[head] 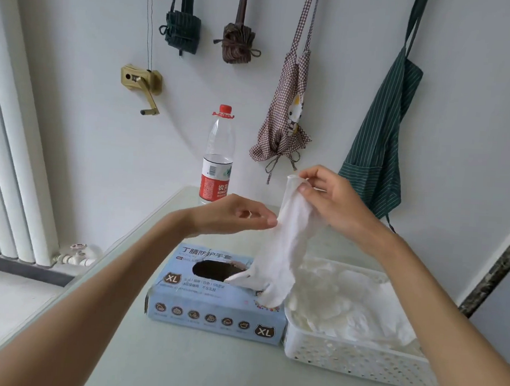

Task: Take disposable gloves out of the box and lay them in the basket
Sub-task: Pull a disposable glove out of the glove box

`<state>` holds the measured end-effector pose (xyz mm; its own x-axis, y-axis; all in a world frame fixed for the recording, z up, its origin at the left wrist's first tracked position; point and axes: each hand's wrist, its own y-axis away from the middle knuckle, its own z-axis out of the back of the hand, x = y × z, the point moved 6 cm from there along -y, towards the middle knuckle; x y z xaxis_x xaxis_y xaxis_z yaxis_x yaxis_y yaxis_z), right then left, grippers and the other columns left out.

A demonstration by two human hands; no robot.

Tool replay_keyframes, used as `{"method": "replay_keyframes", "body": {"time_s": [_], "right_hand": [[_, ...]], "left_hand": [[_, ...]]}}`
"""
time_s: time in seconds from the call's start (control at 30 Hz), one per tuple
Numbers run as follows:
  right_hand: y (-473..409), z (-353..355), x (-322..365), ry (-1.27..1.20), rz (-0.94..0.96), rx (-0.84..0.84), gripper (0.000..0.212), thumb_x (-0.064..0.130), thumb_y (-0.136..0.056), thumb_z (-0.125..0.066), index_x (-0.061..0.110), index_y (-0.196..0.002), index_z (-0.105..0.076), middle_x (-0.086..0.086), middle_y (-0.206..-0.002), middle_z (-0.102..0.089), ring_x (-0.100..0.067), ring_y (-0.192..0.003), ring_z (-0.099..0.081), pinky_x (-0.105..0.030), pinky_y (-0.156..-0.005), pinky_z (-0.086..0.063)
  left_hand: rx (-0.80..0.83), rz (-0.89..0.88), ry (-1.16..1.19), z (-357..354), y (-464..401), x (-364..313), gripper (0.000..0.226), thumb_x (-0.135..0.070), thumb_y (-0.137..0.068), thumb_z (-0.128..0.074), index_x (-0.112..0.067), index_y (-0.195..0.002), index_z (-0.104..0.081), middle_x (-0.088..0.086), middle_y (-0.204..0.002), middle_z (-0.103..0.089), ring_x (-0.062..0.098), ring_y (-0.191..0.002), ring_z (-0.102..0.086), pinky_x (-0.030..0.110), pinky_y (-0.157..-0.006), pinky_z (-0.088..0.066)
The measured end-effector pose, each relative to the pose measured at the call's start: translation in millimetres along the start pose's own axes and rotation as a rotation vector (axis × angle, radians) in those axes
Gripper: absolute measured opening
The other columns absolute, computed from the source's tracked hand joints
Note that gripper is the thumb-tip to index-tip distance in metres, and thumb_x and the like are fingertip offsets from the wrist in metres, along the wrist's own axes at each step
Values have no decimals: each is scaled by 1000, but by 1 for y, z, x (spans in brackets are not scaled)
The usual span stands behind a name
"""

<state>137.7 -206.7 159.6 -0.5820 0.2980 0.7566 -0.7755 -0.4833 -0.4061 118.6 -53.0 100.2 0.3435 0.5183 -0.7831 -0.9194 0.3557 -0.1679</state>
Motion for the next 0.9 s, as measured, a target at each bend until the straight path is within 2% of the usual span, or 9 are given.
{"method": "replay_keyframes", "body": {"time_s": [0.07,0.17,0.23,0.33,0.47,0.63,0.73,0.8,0.9], "right_hand": [[6,13,1,21,-7,-13,7,15,-98,-51,16,-102,-56,-4,-97,-63,-8,-80,-60,-15,-70,-47],[15,30,-1,14,-27,-53,8,16,-97,-52,20,-96,-59,-2,-94,-65,-9,-82,-60,-22,-76,-46],[21,42,-2,15,-29,-97,9,19,-97,-52,23,-95,-59,7,-88,-66,-3,-78,-58,-17,-75,-46],[29,58,-5,56,-32,-177,12,22,-98,-50,16,-102,-59,3,-90,-66,-3,-77,-55,-14,-71,-43],[43,81,-10,112,-26,-297,11,22,-97,-51,16,-104,-56,4,-93,-63,1,-76,-53,-10,-70,-40],[60,102,-11,212,2,-424,7,20,-97,-51,15,-99,-57,-2,-94,-64,-14,-86,-59,-28,-80,-45],[69,107,-9,363,24,-506,10,22,-97,-50,16,-99,-57,-2,-91,-65,-21,-85,-60,-41,-79,-47],[76,107,-4,453,87,-573,9,23,-98,-49,17,-100,-56,-1,-82,-64,-18,-71,-57,-38,-66,-45],[88,102,6,508,210,-667,9,21,-98,-48,17,-102,-55,8,-64,-57,-8,-50,-43,-30,-53,-35]], "left_hand": [[26,-16,29,-7,-5,-5,16,-51,-79,-63,-35,-80,-68,-18,-100,-65,11,-96,-59,31,-96,-42],[77,-17,148,-20,-13,-13,17,-38,-85,-68,-24,-80,-61,-14,-100,-66,8,-102,-59,37,-107,-38],[73,-15,242,-27,-17,-19,24,-35,-81,-69,-17,-91,-57,-7,-91,-66,11,-93,-60,37,-103,-42],[41,-8,284,-38,-21,-26,36,-32,-86,-69,-13,-115,-61,-2,-109,-70,14,-103,-65,32,-98,-48],[39,-22,246,-48,-22,-31,36,-34,-91,-57,-4,-108,-67,2,-107,-70,10,-99,-64,28,-97,-48],[-21,-43,247,-54,-23,-22,34,-29,-95,-52,0,-108,-65,14,-115,-66,26,-112,-60,40,-108,-40],[-153,-41,251,-58,-26,-25,28,-28,-99,-47,-6,-103,-65,9,-100,-69,13,-93,-63,29,-96,-48],[-286,-76,331,-59,-25,-34,25,-26,-100,-44,-9,-98,-62,-2,-84,-65,4,-78,-59,15,-75,-45],[-461,-183,397,-57,-21,-49,22,-21,-101,-44,-4,-97,-58,-1,-73,-57,4,-63,-50,15,-61,-41]]}}
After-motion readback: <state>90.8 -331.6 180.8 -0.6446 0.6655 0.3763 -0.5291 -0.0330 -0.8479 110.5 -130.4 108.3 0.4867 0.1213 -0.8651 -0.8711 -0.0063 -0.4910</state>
